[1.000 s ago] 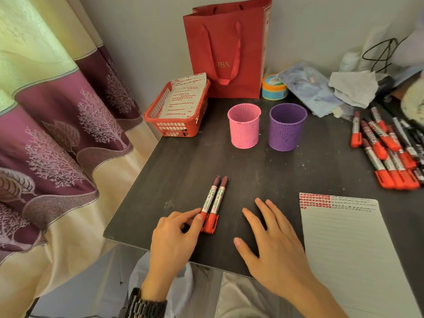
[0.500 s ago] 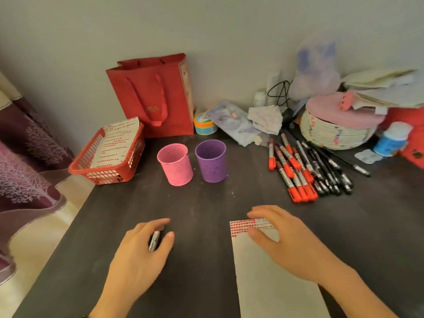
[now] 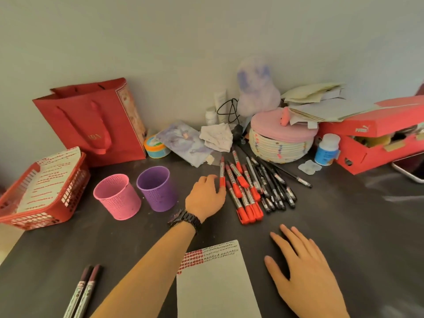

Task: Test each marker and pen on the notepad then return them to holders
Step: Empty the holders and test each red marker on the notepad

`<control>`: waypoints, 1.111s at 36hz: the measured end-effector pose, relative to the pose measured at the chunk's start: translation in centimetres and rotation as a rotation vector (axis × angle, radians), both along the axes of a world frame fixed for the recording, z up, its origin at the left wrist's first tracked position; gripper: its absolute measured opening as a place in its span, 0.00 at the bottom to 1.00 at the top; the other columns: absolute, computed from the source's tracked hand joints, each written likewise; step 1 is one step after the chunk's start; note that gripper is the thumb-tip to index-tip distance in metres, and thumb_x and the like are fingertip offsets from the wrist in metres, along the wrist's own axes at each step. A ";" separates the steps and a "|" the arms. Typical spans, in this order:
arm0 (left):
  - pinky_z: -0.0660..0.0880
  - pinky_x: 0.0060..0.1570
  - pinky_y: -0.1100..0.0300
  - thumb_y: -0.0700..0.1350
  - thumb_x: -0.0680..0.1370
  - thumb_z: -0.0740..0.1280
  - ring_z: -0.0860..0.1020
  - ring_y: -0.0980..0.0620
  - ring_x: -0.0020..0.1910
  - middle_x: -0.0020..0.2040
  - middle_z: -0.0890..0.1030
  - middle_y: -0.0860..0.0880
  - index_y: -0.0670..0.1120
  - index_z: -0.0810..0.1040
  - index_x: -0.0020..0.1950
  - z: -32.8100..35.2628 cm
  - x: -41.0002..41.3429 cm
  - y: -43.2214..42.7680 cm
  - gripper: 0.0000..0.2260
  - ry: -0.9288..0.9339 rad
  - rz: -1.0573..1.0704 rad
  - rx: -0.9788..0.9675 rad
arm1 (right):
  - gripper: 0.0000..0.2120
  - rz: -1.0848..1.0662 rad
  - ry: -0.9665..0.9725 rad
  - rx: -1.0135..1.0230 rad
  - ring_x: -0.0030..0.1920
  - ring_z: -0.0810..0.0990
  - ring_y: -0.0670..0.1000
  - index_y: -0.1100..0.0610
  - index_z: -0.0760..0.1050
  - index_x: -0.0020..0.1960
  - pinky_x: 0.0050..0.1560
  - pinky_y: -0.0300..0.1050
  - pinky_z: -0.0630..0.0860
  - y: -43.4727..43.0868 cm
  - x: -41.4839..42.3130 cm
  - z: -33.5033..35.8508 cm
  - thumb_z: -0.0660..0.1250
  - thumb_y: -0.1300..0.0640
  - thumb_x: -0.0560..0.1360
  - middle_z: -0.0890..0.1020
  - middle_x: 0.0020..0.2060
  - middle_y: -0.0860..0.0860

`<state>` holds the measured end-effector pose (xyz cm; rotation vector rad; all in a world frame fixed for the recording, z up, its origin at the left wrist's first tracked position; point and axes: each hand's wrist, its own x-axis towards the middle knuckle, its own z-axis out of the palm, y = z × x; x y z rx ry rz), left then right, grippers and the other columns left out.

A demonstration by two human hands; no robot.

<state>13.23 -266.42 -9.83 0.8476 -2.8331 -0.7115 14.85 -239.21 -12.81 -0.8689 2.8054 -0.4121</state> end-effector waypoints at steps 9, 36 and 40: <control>0.76 0.52 0.50 0.58 0.80 0.59 0.76 0.44 0.56 0.58 0.74 0.47 0.49 0.76 0.59 -0.4 -2.6 0.9 0.16 -0.023 0.234 -0.053 | 0.32 0.026 -0.030 -0.002 0.79 0.38 0.41 0.35 0.48 0.80 0.75 0.43 0.33 0.2 -0.5 -0.3 0.44 0.29 0.78 0.43 0.80 0.36; 0.72 0.34 0.72 0.62 0.75 0.59 0.79 0.58 0.32 0.41 0.84 0.58 0.71 0.80 0.51 1.7 21.6 7.7 0.11 0.624 0.254 0.590 | 0.15 -0.230 -0.562 -0.865 0.60 0.80 0.40 0.42 0.77 0.59 0.63 0.41 0.71 -2.2 4.2 3.2 0.69 0.46 0.72 0.85 0.54 0.39; 0.73 0.37 0.70 0.61 0.77 0.60 0.80 0.56 0.41 0.46 0.81 0.62 0.70 0.77 0.57 1.1 24.8 8.8 0.12 0.590 0.173 0.380 | 0.22 -0.151 -0.919 -1.093 0.58 0.84 0.51 0.50 0.77 0.63 0.61 0.54 0.76 -5.1 7.3 4.4 0.65 0.44 0.72 0.86 0.56 0.50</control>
